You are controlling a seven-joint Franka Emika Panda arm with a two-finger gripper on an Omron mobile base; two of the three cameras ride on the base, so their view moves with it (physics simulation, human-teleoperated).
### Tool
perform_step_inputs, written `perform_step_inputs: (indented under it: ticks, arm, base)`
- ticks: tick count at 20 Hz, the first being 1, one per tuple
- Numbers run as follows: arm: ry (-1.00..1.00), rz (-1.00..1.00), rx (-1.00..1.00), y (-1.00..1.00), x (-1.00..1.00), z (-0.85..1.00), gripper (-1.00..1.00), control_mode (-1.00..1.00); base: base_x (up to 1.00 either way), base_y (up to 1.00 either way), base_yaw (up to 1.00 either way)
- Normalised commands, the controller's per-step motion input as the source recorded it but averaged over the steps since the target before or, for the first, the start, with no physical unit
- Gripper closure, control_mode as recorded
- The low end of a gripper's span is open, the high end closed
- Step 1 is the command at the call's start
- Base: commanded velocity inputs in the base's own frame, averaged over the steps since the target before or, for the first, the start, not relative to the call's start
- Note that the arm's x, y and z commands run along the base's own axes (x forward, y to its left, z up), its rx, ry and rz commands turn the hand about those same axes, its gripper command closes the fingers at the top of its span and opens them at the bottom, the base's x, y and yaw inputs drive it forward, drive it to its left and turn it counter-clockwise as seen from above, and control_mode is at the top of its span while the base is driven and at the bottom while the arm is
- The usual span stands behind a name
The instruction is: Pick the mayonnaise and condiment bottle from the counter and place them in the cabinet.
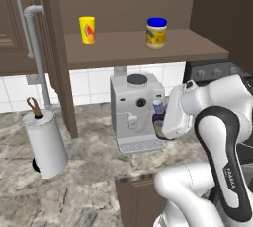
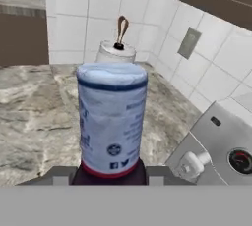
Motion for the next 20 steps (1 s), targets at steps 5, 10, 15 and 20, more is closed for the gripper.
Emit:
perform_step_inputs:
  ticks: [5, 10, 15, 20]
  arm:
    - [-0.24, -0.15, 0.07, 0.00, -0.34, 0.68, 1.00, -1.00]
    - [-0.23, -0.14, 0.11, 0.00, -0.18, 0.70, 1.00, -1.00]
    - [-0.19, -0.14, 0.15, 0.00, -0.05, 0.68, 1.00, -1.00]
    - [-0.07, -0.11, 0.24, -0.02, 0.00, 0.55, 1.00, -1.00]
  base:
    - [0.00, 0.00, 0.00]
    - [0.00, 0.00, 0.00]
    - [0.00, 0.00, 0.00]
    - [0.00, 0.00, 0.00]
